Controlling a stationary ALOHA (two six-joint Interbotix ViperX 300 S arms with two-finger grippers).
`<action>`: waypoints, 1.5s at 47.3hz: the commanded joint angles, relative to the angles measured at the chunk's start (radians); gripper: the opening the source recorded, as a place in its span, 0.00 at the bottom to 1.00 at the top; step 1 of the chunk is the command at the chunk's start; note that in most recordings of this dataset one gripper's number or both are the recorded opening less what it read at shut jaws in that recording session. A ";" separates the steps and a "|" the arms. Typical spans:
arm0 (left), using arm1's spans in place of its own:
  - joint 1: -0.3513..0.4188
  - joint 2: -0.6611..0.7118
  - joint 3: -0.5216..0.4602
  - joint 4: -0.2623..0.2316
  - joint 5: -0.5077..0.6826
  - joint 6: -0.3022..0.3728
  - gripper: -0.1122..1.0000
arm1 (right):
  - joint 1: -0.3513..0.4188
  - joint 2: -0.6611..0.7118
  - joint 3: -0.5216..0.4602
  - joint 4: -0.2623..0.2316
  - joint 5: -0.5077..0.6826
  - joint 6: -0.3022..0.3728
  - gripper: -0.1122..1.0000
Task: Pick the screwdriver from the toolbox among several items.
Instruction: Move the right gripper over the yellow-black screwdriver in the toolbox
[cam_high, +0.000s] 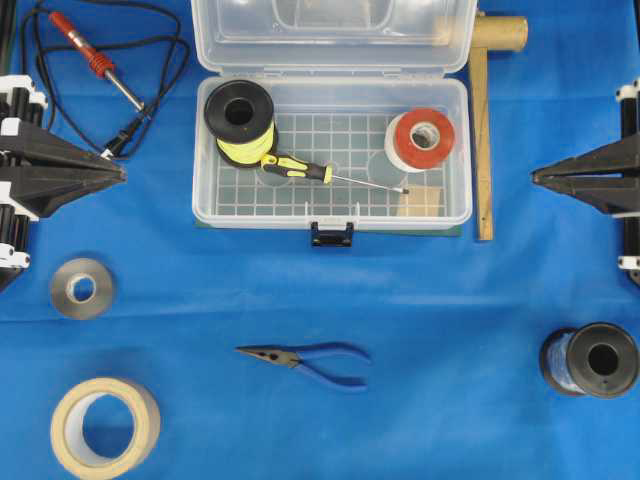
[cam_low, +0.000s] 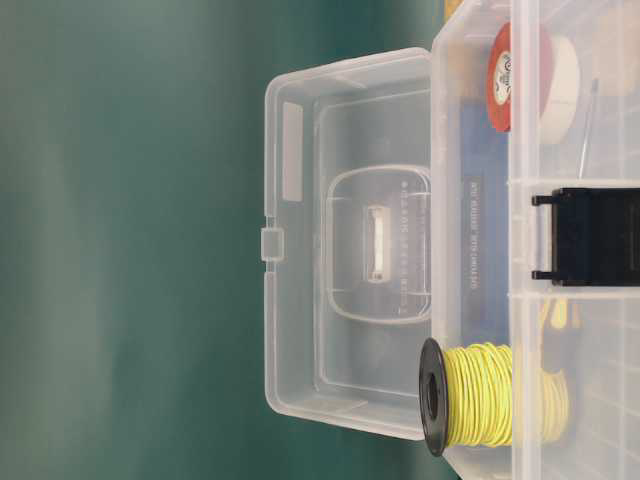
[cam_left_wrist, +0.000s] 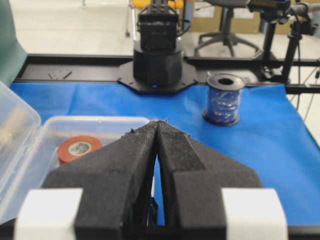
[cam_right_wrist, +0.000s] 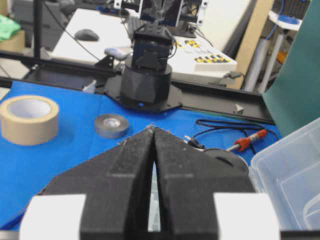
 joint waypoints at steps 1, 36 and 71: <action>0.000 0.006 -0.008 -0.028 0.002 0.002 0.11 | 0.000 0.012 -0.023 0.005 0.003 0.012 0.10; 0.002 0.000 -0.011 -0.034 -0.002 -0.002 0.11 | -0.141 0.649 -0.690 0.021 0.715 0.382 0.16; 0.002 0.002 -0.009 -0.035 -0.005 -0.020 0.11 | -0.195 1.328 -1.103 -0.041 1.042 0.565 0.77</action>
